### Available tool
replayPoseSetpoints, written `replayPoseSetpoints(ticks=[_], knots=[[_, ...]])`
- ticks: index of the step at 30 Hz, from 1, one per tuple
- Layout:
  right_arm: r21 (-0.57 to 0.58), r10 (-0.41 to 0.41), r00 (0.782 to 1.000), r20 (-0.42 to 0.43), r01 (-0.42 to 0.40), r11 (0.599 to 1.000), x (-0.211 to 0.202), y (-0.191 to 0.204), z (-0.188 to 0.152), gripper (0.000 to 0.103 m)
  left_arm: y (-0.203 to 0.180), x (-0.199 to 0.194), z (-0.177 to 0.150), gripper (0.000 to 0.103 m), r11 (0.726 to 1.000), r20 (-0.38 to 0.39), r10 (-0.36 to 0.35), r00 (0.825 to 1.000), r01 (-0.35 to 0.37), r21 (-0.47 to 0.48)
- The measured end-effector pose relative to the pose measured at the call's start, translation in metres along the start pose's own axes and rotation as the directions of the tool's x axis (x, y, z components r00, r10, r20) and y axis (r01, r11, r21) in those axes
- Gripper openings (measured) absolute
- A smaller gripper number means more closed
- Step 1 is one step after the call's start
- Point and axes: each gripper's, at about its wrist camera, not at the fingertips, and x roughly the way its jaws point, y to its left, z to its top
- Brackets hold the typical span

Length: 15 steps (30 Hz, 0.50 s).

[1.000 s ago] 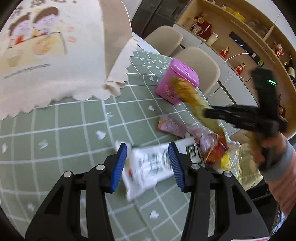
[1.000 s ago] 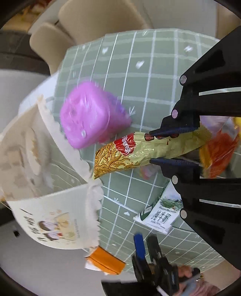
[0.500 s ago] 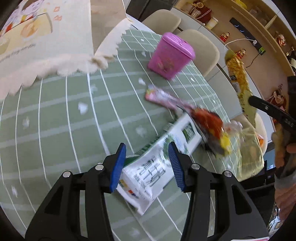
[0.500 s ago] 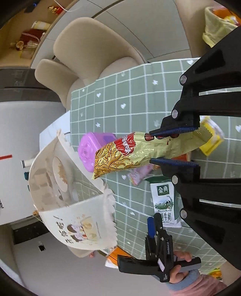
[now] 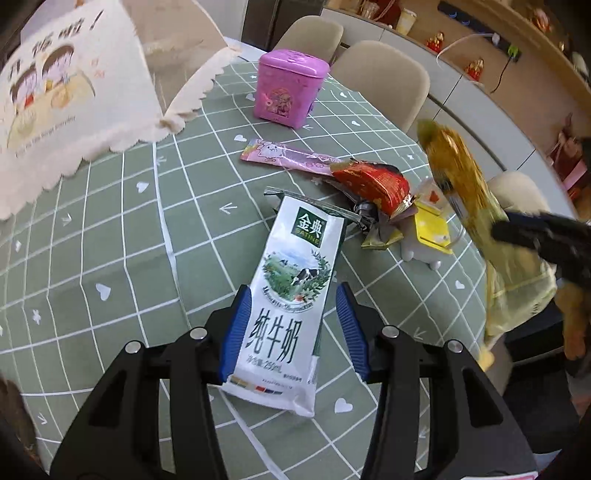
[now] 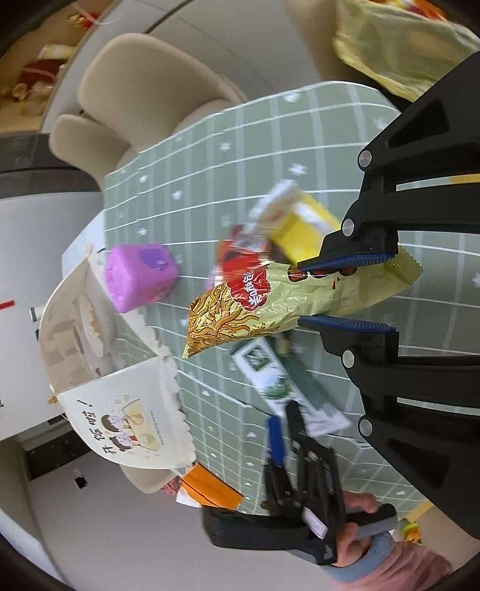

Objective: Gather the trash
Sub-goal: 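Grasp and lift the white milk carton with the left gripper while the right holds the gold bag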

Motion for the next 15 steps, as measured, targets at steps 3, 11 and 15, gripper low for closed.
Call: replayPoseSetpoints(ticks=[3,11,15], knots=[[0.030,0.017,1.000,-0.023,-0.016,0.999,-0.001,0.000,-0.021,0.023,-0.003,0.001,0.003,0.044,1.000,0.001,-0.012,1.000,0.012,-0.027],[0.095,0.042,0.995,-0.091,-0.034,0.995,0.031,0.004,-0.058,0.023,-0.005,-0.007,0.001,0.044,0.999,0.030,-0.004,1.000,0.005,-0.052],[0.075,0.050,0.994,-0.102,-0.042,0.996,0.048,0.015,-0.063,0.033,0.014,-0.020,-0.003,0.044,0.996,0.043,-0.006,0.999,0.010,-0.089]])
